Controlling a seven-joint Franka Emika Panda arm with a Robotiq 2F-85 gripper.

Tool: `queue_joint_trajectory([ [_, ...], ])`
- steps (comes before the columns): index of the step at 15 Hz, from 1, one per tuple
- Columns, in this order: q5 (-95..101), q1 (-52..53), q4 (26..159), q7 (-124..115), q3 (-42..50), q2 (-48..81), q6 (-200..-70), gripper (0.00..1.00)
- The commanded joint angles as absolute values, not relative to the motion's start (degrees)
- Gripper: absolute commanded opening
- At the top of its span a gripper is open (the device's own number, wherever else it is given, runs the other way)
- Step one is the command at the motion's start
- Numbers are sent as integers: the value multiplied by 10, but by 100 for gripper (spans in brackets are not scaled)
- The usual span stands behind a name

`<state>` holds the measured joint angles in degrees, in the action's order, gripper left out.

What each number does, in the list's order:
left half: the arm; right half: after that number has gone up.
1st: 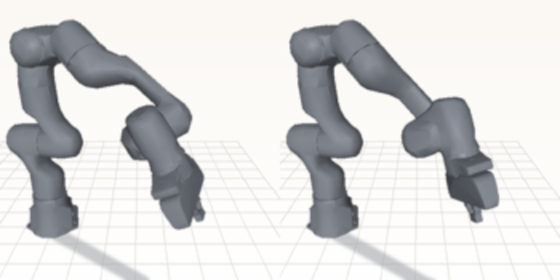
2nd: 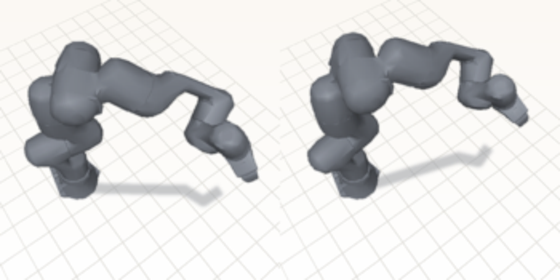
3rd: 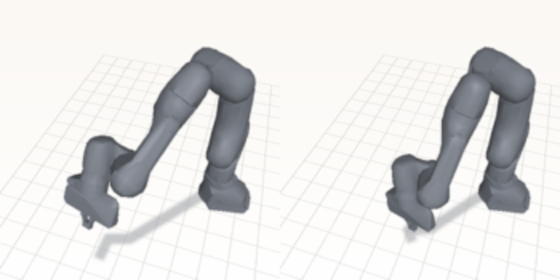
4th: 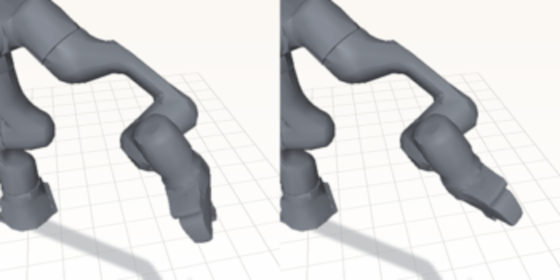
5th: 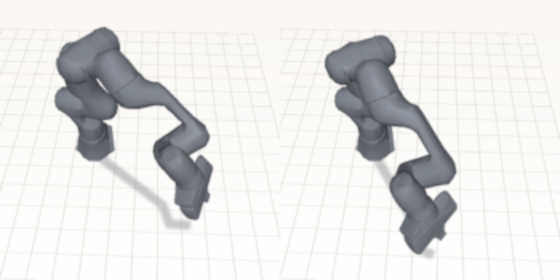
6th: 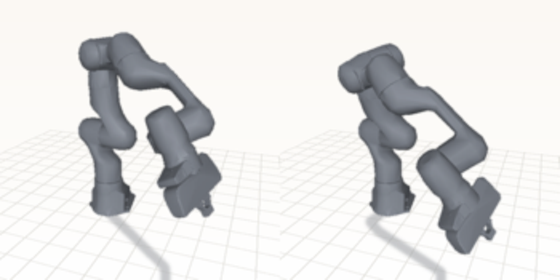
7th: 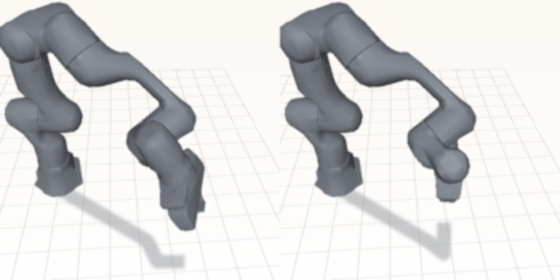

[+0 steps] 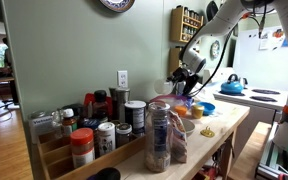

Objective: Spill the transparent bowl is content on a white lid, then spill the white lid is content in a light brown plate

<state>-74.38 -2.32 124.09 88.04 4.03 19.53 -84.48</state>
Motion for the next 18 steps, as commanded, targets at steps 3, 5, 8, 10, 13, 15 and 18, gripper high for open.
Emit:
queue_joint_trajectory([
  [3,-739,15,1300,769,28,98,-985,3],
  [5,-732,32,1310,716,13,69,-1045,3],
  [8,-731,58,1312,624,-18,36,-1131,3],
  [10,-726,75,1306,561,-41,24,-1198,3],
  [13,-685,99,1286,441,-75,27,-1298,3],
  [15,-639,115,1272,357,-87,39,-1350,3],
  [18,-634,107,1271,350,-96,36,-1334,12],
])
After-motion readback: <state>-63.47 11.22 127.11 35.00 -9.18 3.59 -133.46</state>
